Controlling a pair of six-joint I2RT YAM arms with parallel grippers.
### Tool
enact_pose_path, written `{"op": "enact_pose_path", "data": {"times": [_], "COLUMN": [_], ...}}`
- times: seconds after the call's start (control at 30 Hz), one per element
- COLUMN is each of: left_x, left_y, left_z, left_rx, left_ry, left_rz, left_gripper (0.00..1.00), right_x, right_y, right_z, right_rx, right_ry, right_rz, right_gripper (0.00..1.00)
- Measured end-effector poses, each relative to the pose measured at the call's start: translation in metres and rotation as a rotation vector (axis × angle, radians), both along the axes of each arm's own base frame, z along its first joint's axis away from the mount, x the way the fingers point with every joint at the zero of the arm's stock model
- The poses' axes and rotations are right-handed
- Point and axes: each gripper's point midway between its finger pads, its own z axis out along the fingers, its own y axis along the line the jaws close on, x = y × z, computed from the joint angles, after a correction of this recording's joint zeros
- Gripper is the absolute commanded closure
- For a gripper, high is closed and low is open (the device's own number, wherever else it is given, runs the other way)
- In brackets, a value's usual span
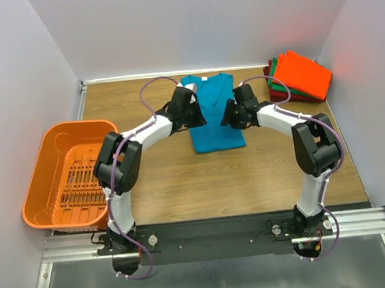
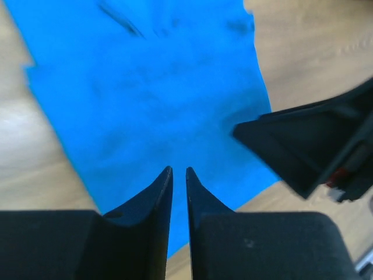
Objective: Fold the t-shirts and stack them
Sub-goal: Fold the tshirt
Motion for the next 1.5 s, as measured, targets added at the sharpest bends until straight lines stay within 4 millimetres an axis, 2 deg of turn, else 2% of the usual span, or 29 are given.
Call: {"op": "enact_pose_path", "data": {"times": [0.03,0.13,0.2,0.33,0.47,0.77,0.83,1.0,1.1,1.2,1.33,1.5], "left_x": [-0.006,-0.022,-0.032,-0.067,-0.079,-0.143,-0.166,-0.199,-0.204,-0.194,-0.169,-0.149], "left_y": [-0.006,-0.019,-0.021,-0.019,-0.024,-0.024,-0.02,-0.004,0.008,0.013,0.01,0.015], "left_z": [-0.005,-0.025,-0.038,-0.079,-0.081,-0.083,-0.084,-0.084,-0.078,-0.058,-0.026,-0.017], "left_rx": [-0.003,-0.003,0.003,0.045,0.029,0.065,0.078,0.116,0.149,0.152,0.095,0.067], "left_ry": [0.011,0.052,0.078,0.176,0.166,0.185,0.2,0.237,0.242,0.208,0.136,0.097], "left_rz": [-0.015,-0.04,-0.048,-0.06,-0.062,-0.104,-0.121,-0.13,-0.112,-0.085,-0.053,-0.021], "left_gripper": [0.86,0.89,0.9,0.91,0.91,0.91,0.91,0.91,0.91,0.91,0.9,0.9], "right_x": [-0.007,-0.024,-0.033,-0.046,-0.065,-0.129,-0.145,-0.177,-0.19,-0.191,-0.165,-0.142], "right_y": [0.003,0.0,-0.003,-0.008,-0.013,-0.004,-0.004,-0.006,-0.01,-0.011,-0.002,0.009], "right_z": [-0.007,-0.027,-0.037,-0.037,-0.038,-0.04,-0.04,-0.039,-0.035,-0.027,0.004,0.021], "right_rx": [-0.004,-0.014,-0.009,0.003,0.01,0.043,0.061,0.107,0.1,0.092,0.097,0.11], "right_ry": [0.018,0.067,0.082,0.072,0.073,0.089,0.096,0.134,0.163,0.169,0.1,0.062], "right_rz": [0.009,0.009,0.001,-0.008,-0.002,0.069,0.087,0.121,0.128,0.128,0.121,0.12], "right_gripper": [0.42,0.42,0.42,0.42,0.42,0.42,0.42,0.41,0.41,0.41,0.42,0.46]}}
